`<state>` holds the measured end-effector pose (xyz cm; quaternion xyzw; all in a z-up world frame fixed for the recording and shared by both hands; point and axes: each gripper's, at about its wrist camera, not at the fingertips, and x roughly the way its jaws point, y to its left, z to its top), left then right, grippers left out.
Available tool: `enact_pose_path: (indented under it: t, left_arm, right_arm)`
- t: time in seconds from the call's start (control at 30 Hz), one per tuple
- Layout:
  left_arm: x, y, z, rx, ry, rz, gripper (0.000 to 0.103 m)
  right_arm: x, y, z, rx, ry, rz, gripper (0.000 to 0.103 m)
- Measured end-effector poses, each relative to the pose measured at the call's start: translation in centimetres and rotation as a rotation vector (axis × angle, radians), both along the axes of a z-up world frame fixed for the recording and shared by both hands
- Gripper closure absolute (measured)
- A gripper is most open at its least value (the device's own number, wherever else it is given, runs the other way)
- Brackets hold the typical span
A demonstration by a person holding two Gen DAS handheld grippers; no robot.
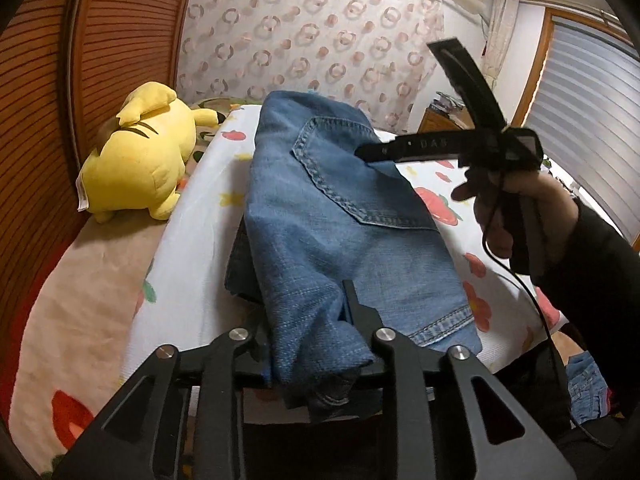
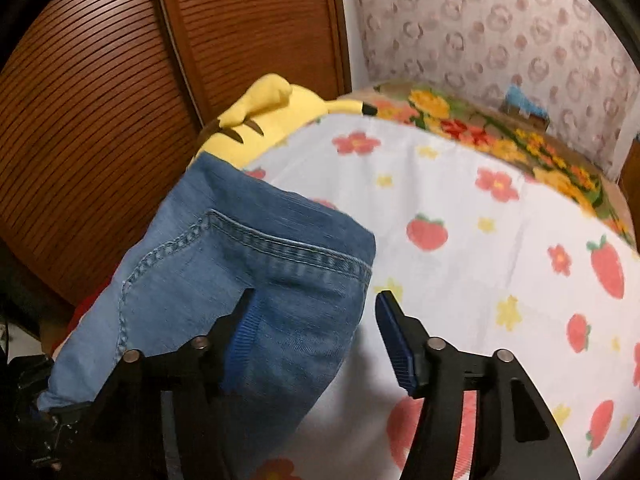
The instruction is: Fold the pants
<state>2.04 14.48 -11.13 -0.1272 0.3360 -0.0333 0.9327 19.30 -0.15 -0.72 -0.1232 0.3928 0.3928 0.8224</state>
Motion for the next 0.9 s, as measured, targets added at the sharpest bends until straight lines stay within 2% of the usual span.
enact_pose_path:
  t: [0.03,0.1,0.17,0.4,0.47,0.5,0.57,0.63,0.7,0.9]
  left_arm:
    - [0.0,0.2,0.0,-0.009,0.002,0.002,0.072]
    - [0.1,0.4,-0.1,-0.009,0.005,0.013,0.062]
    - [0.2,0.7,-0.3,-0.014,0.008,0.017,0.059]
    - [0.2,0.8,-0.5,-0.025,0.006,0.012,0.058]
    - [0.2,0.7,-0.5,-0.022,0.004,0.011,0.058]
    - [0.2,0.7,-0.5,-0.027,0.001,0.005,0.065]
    - [0.3,0.7,-0.3,-0.038,-0.003,-0.005,0.073]
    - [0.1,0.5,0.1,-0.024,-0.013,0.0,0.078]
    - [-0.3,0.5,0.5,-0.033,-0.029,0.009,0.082]
    - [-0.9,1.1,3.5,-0.048,-0.117,0.027,0.083]
  right_arm:
    - [0.4,-0.1,-0.2,0.008,0.019,0.001,0.039]
    - [1.3,-0.1,-0.2,0.03,0.055,0.002,0.039]
    - [2.0,-0.1,-0.5,0.045,0.087,0.018,0.039]
    - [3.9,0.1,-2.1,0.089,0.159,0.06,0.039]
    - [4.4,-0.2,-2.4,0.11,0.173,0.075,0.053]
    - [4.6,-0.2,-2.4,0.123,0.179,0.083,0.058]
    - [4.7,-0.8,-2.2,0.154,0.183,0.096,0.076]
    - [3.7,-1.2,-1.1,0.194,0.127,0.114,0.083]
    - [2.3,-1.2,0.6,0.221,0.08,0.129,0.085]
    - [-1.0,-0.6,6.4,0.29,-0.001,0.253,0.086]
